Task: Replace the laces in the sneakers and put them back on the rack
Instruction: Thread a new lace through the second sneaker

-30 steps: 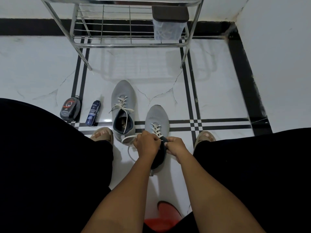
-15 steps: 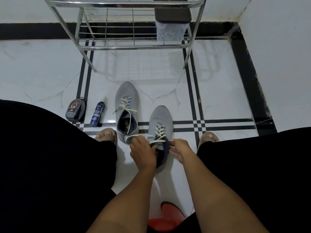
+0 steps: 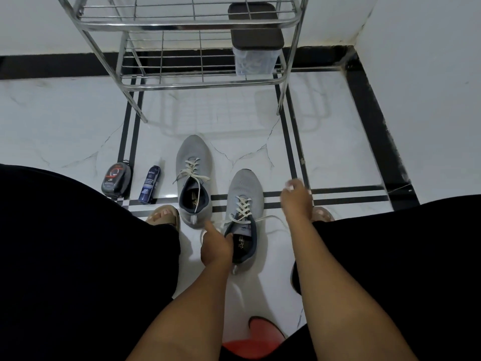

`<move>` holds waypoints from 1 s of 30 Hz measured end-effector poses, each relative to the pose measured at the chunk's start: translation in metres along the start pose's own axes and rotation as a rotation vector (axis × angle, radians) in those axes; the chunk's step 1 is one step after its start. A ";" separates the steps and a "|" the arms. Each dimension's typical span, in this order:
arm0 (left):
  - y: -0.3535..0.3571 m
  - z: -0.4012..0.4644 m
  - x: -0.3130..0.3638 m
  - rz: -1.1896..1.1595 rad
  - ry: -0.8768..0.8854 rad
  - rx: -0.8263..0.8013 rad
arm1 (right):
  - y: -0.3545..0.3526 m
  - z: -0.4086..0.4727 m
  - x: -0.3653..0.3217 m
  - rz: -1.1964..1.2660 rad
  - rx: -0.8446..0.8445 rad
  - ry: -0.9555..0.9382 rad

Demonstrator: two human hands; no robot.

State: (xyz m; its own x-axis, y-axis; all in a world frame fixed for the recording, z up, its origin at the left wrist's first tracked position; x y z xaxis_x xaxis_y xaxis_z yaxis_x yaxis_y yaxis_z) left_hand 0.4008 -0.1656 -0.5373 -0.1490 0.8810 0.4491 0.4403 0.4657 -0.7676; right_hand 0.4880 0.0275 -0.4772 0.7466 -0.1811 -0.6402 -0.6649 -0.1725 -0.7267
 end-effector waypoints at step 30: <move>0.006 0.024 0.011 0.014 0.228 0.036 | 0.050 -0.036 0.048 -0.312 -0.411 -0.006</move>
State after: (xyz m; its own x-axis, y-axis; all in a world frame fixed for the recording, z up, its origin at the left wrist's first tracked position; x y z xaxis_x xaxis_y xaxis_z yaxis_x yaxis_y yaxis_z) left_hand 0.3802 -0.1508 -0.5476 0.0629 0.8478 0.5266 0.4082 0.4597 -0.7887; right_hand 0.4901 -0.0244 -0.5352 0.9103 -0.0547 -0.4104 -0.3625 -0.5843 -0.7261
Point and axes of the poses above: each hand's wrist, its own z-axis towards the middle knuckle, its own y-axis out of the palm, x = y × z, the point moved 3 cm from there along z, towards the middle knuckle, and after that the axes turned 13 degrees about x, right-handed, at the moved point
